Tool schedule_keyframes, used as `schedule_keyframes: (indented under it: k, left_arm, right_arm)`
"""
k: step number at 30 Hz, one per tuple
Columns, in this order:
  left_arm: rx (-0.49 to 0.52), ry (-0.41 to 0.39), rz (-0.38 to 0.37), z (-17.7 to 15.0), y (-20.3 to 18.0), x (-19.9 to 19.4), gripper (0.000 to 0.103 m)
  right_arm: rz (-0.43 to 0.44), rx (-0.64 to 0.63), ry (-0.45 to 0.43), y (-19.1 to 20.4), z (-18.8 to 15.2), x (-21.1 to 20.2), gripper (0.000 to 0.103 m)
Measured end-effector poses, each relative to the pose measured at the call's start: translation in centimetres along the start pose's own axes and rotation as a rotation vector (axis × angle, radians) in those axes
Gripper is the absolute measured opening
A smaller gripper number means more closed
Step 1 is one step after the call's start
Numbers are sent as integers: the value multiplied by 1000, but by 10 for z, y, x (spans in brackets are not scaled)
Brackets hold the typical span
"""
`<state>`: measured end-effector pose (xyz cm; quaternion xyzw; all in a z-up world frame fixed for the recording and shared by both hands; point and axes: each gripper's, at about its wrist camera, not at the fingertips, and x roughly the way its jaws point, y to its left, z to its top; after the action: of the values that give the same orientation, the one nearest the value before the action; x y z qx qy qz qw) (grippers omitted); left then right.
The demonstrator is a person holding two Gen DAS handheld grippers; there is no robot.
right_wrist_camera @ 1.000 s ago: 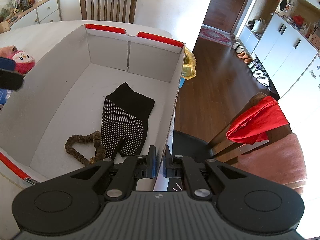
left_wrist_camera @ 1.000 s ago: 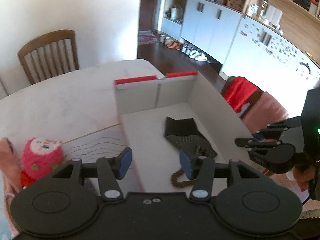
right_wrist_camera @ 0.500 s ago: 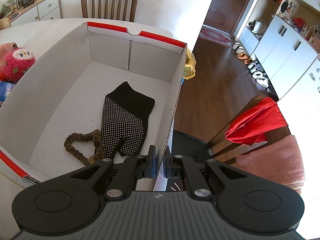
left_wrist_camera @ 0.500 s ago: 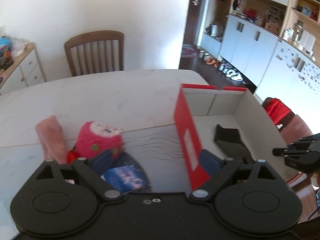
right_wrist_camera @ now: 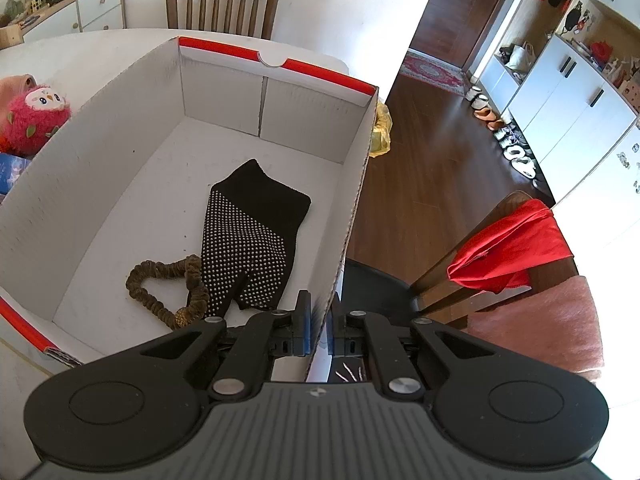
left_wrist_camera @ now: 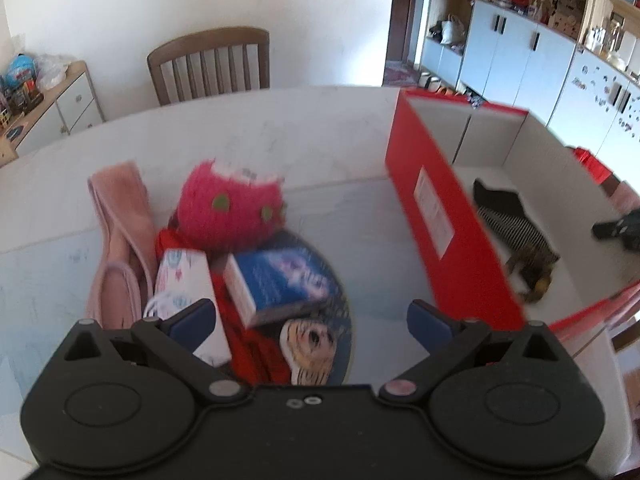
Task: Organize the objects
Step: 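Move the left gripper back to the pile and grasp the cartoon face cushion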
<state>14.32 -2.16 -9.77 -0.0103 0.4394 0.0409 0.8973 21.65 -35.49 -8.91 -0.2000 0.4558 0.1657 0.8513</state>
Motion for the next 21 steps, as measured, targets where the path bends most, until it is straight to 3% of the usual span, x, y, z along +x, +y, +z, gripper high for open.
schedule_keyframes:
  k: [12, 16, 21]
  left_arm:
    - [101, 10, 47, -29, -13, 27, 101]
    - [132, 7, 67, -33, -18, 34, 94]
    - [141, 28, 69, -36, -21, 40, 76]
  right_arm:
    - [-4, -4, 1, 1, 0, 0, 8]
    - [-5, -5, 0, 0, 0, -1, 8]
    - [-5, -5, 0, 0, 0, -1, 8]
